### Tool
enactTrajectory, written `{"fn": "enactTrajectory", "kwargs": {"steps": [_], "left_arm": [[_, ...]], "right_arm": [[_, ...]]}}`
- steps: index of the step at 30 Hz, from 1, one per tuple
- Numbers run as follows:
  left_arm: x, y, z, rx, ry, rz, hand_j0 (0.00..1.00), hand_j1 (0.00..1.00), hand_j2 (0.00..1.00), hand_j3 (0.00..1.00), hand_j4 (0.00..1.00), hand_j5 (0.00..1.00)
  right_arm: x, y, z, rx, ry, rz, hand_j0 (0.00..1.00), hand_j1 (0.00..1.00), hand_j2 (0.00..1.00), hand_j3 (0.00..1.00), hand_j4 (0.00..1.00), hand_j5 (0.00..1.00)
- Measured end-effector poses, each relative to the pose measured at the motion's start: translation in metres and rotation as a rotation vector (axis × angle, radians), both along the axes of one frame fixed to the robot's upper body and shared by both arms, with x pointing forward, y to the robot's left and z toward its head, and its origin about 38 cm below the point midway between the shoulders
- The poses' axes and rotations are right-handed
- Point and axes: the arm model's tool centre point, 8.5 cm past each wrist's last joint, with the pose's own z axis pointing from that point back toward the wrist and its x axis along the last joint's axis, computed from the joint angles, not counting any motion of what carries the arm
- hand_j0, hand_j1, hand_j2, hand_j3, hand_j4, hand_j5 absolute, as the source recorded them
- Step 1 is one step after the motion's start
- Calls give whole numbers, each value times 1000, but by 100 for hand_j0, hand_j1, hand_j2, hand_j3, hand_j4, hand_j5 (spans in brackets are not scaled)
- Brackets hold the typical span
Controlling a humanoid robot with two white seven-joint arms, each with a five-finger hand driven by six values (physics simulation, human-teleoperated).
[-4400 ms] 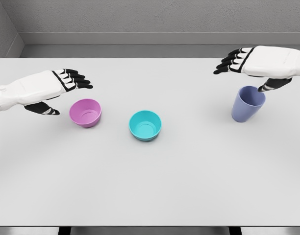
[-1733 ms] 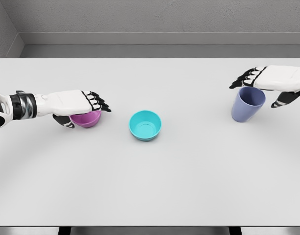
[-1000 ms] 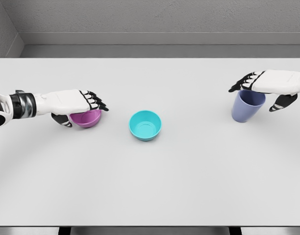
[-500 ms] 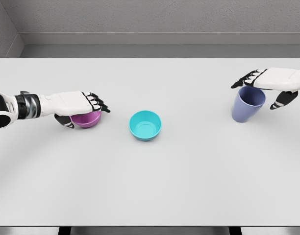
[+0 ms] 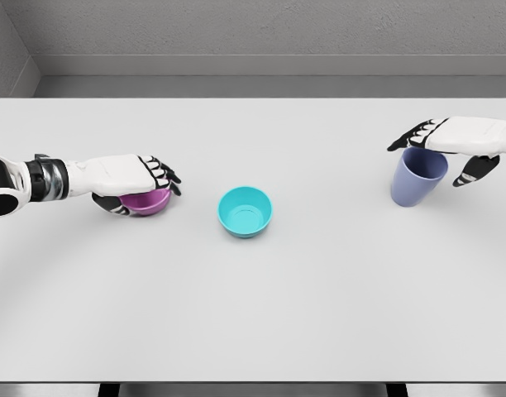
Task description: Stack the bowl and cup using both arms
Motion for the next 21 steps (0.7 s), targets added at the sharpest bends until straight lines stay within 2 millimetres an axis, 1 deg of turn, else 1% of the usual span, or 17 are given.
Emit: {"fn": "enactTrajectory", "kwargs": {"steps": [3,6,9,11,13,20,21], "left_arm": [[0,0,1,-1,-2,-1,68,68,68,68,68,68],[4,0,11,-1,-23,-1,68,68,68,68,68,68],[11,-2,29,-5,-63,-10,68,68,68,68,68,68],[11,-8,39,-10,-85,-31,68,68,68,68,68,68],[7,-21,49,-21,-111,-74,68,68,68,68,68,68],[-19,-80,80,-82,-186,-257,68,68,68,68,68,68],[-22,-88,81,-87,-184,-278,68,68,68,68,68,68]], "right_arm": [[0,0,0,0,1,0,100,100,100,100,100,100],[-1,1,-4,-3,10,3,100,100,100,100,100,100],[-1,2,-6,-4,14,5,100,100,100,100,100,100],[-1,2,-6,-5,14,5,100,100,100,100,100,100],[0,3,-6,-3,15,7,100,100,100,100,100,100],[2,6,-10,3,20,8,100,100,100,100,100,100],[2,6,-9,3,19,8,100,100,100,100,100,100]]}}
